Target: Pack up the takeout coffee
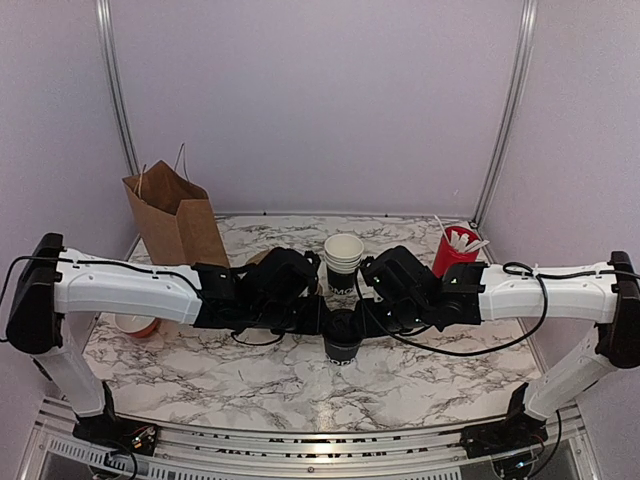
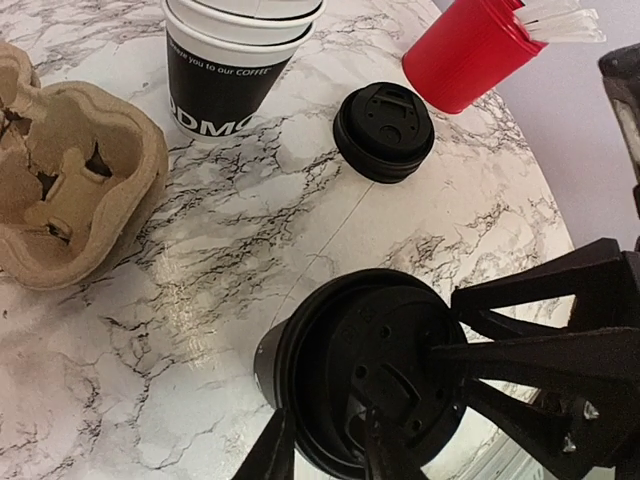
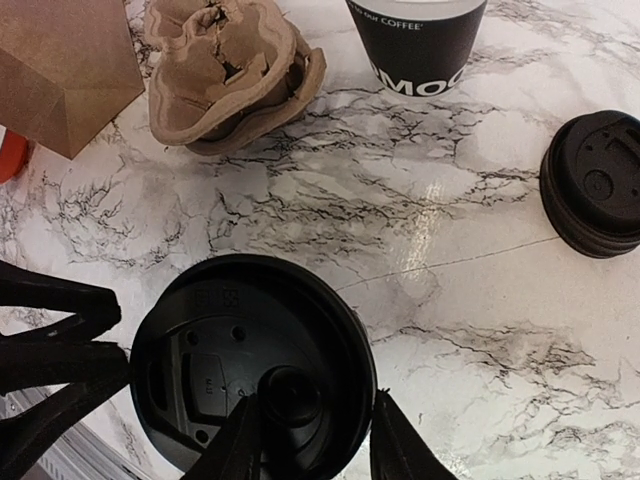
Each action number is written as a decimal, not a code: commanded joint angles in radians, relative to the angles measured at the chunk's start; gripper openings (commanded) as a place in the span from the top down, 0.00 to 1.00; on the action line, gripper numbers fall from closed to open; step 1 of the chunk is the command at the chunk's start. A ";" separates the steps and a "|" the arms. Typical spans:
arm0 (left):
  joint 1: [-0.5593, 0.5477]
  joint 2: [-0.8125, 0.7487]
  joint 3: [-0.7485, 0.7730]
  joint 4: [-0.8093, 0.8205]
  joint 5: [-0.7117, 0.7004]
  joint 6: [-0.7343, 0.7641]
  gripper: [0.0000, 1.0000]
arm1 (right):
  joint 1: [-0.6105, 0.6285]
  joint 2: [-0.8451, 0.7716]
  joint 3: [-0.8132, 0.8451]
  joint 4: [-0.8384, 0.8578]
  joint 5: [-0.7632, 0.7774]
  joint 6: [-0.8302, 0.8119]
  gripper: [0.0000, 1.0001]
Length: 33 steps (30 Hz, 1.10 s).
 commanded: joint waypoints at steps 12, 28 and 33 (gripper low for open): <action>-0.022 -0.076 0.014 -0.054 0.118 0.082 0.75 | -0.007 0.060 -0.045 -0.134 -0.031 -0.010 0.65; -0.055 -0.108 0.048 -0.109 0.025 0.145 0.76 | -0.013 0.056 -0.034 -0.146 -0.031 -0.016 0.65; -0.034 -0.162 0.163 -0.156 -0.024 0.173 0.75 | -0.013 0.060 -0.030 -0.140 -0.031 -0.018 0.65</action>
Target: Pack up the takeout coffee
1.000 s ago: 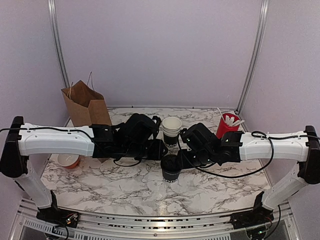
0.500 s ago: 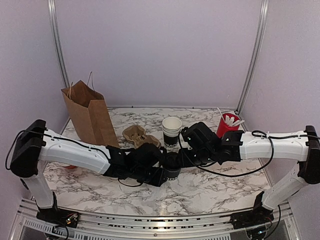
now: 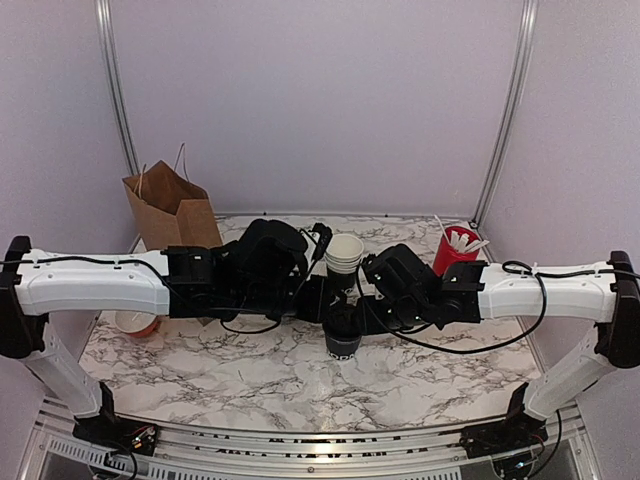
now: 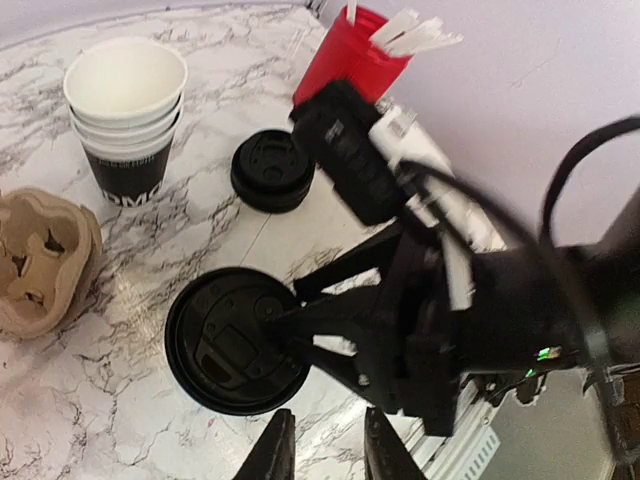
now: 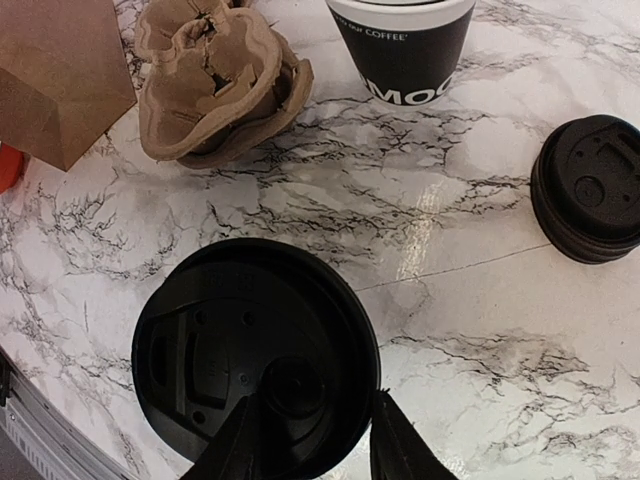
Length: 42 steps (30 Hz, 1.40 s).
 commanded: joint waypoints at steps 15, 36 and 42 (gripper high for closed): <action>0.010 0.279 -0.189 0.163 0.161 -0.079 0.78 | 0.001 0.056 -0.050 -0.136 -0.051 -0.014 0.65; 0.063 -0.028 0.039 -0.045 0.011 0.042 0.75 | -0.004 0.023 0.064 -0.165 0.001 -0.035 0.64; 0.065 -0.008 0.016 -0.044 0.018 0.024 0.75 | -0.004 0.009 0.167 -0.193 0.047 -0.066 0.62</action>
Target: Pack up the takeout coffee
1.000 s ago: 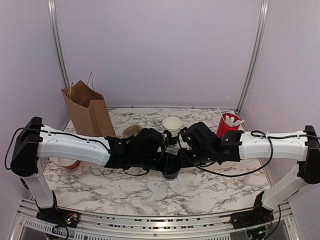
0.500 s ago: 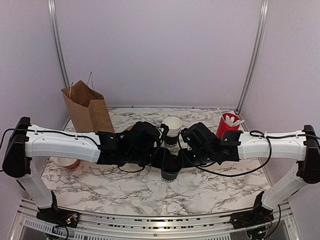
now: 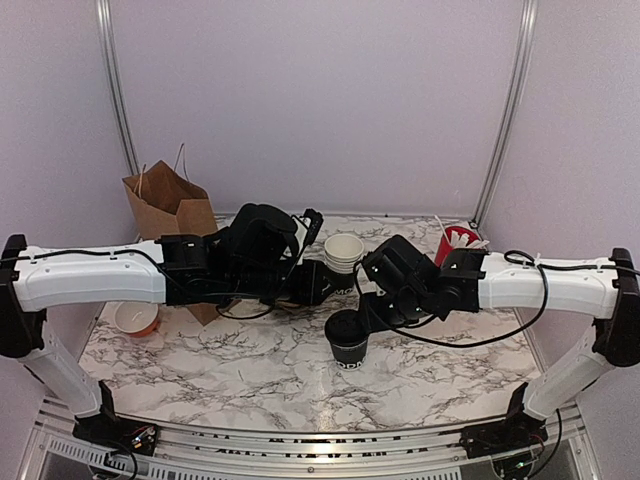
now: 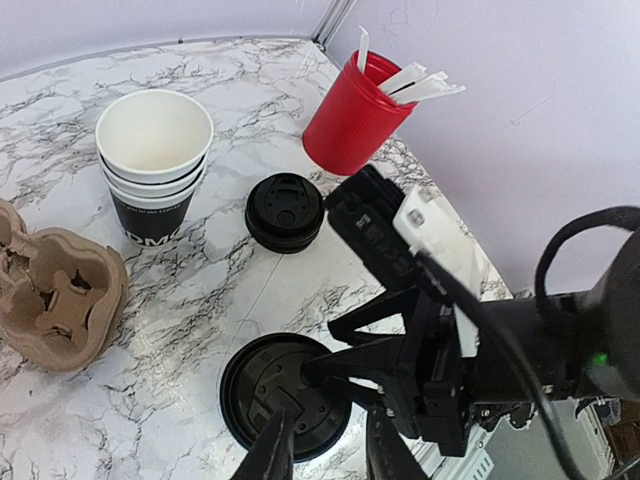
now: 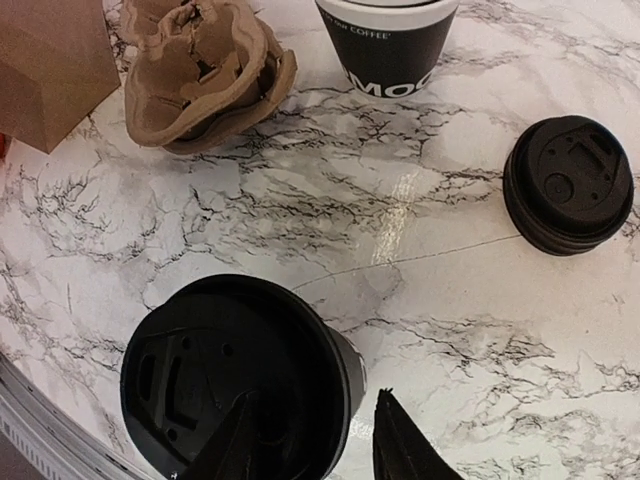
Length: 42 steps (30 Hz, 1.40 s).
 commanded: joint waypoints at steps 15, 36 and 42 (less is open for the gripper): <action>0.019 0.039 -0.037 -0.035 0.030 -0.002 0.74 | -0.061 -0.056 0.051 -0.013 -0.062 -0.027 0.60; -0.019 0.254 0.062 0.004 0.145 0.005 0.75 | -0.159 -0.279 -0.270 0.157 -0.229 0.122 0.62; -0.024 0.309 0.109 -0.001 0.153 0.002 0.74 | -0.159 -0.332 -0.304 0.187 -0.244 0.150 0.69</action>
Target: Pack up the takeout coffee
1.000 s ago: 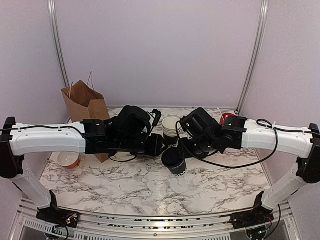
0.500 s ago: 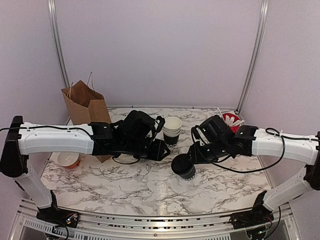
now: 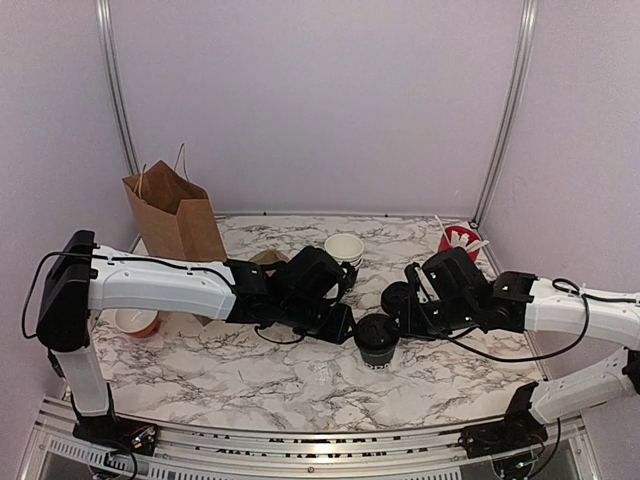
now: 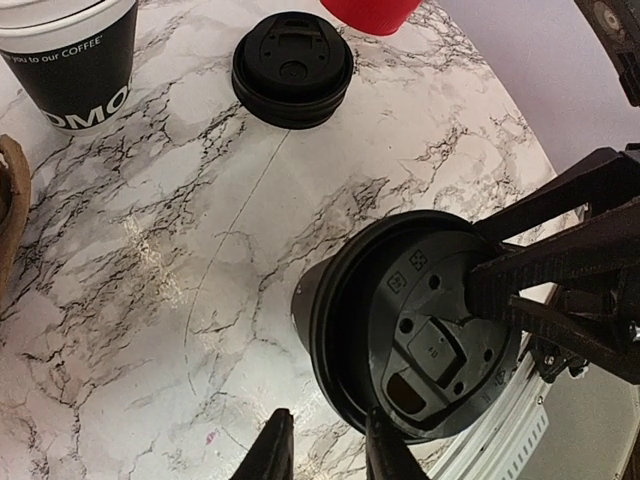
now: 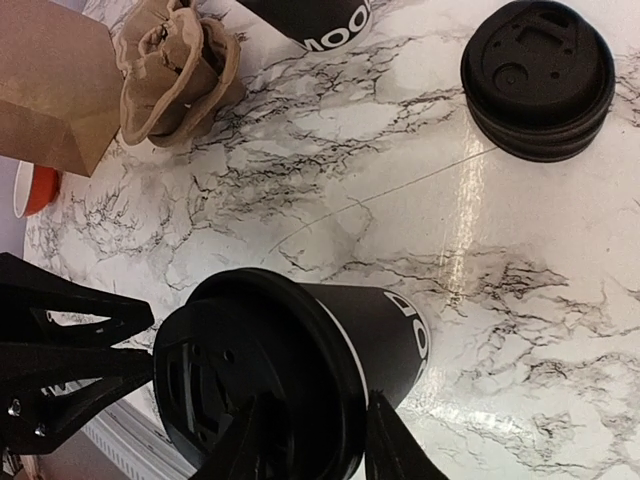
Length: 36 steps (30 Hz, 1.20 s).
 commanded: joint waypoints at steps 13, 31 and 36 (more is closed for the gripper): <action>-0.015 0.055 0.091 0.001 0.031 0.005 0.75 | -0.004 -0.031 0.054 -0.075 0.076 -0.004 0.42; -0.026 0.064 0.126 -0.022 0.039 0.016 0.74 | -0.126 -0.146 -0.144 0.112 -0.059 0.089 0.65; -0.033 0.074 0.132 -0.022 0.046 0.019 0.74 | -0.128 -0.151 -0.145 0.040 0.014 0.093 0.48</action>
